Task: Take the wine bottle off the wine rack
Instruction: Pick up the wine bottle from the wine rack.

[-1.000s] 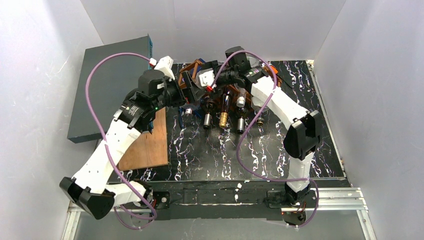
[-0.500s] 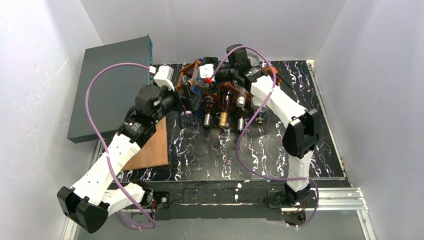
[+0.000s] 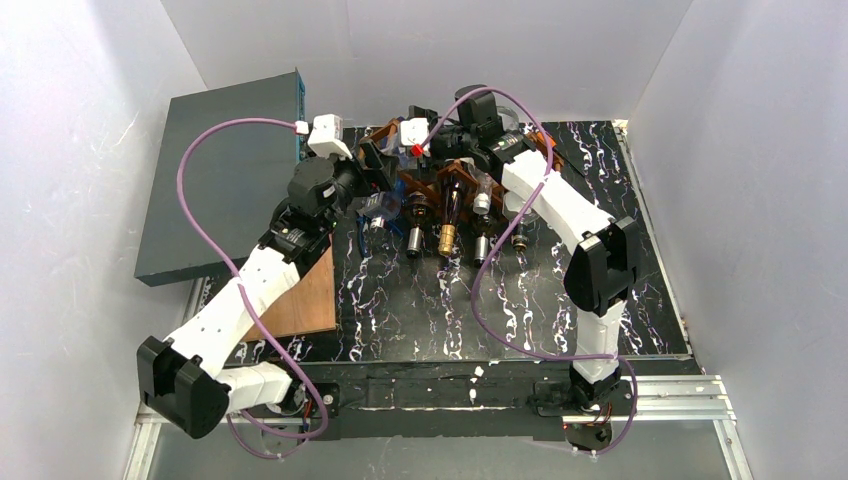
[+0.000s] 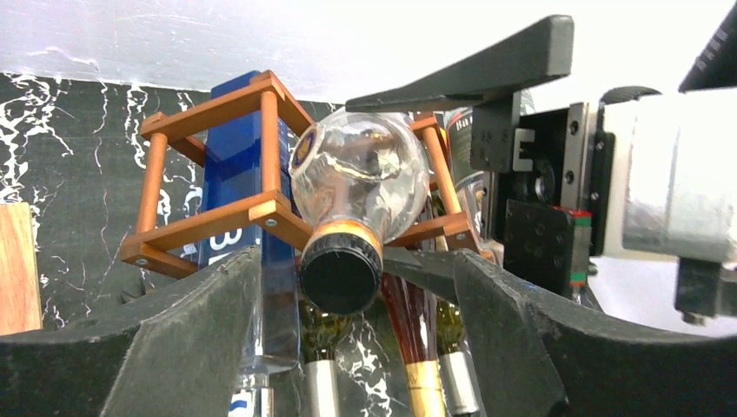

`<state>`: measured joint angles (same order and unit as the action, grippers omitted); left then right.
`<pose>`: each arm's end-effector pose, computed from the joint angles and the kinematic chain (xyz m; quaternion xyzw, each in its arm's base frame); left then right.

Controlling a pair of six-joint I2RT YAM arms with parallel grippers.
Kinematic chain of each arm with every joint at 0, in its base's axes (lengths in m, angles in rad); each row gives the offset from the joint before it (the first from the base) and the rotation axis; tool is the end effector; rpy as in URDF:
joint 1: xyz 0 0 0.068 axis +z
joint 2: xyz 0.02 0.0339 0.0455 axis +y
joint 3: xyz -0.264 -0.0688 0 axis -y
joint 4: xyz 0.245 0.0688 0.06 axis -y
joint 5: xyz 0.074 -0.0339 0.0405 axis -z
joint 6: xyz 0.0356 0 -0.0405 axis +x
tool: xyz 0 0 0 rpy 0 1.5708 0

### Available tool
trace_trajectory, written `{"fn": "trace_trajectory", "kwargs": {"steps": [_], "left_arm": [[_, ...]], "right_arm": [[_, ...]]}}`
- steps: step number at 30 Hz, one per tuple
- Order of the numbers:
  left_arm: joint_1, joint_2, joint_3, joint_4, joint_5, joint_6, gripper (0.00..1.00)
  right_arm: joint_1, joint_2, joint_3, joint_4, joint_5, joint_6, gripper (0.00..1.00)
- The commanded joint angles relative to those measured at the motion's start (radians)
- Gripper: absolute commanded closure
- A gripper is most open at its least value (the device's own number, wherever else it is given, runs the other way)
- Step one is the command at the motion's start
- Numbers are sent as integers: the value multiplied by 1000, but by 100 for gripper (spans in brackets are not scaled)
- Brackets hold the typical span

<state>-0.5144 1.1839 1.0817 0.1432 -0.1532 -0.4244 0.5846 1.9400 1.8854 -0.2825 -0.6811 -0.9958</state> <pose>0.2458 -0.1327 0.3972 -0.0241 0.6922 -0.2781 0.6655 0.3705 0.2721 0.3726 -0.6822 0.4038 0.1554 0.5894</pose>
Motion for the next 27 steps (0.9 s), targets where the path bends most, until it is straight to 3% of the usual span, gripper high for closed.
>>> {"fn": "trace_trajectory", "kwargs": {"steps": [1,15,23,27], "left_arm": [[-3,12,32,89,-97,-17,23],[-3,117,15,279,-133,-24,34],[-3,172,27,330,-166,-28,52],[-3,194,34,358,-176,-17,68]], "right_arm": [[-34,17,51,32,34,74,27],[-37,35,72,71,61,151,28],[-42,39,73,77,57,169,28],[-42,37,73,80,55,176,28]]}}
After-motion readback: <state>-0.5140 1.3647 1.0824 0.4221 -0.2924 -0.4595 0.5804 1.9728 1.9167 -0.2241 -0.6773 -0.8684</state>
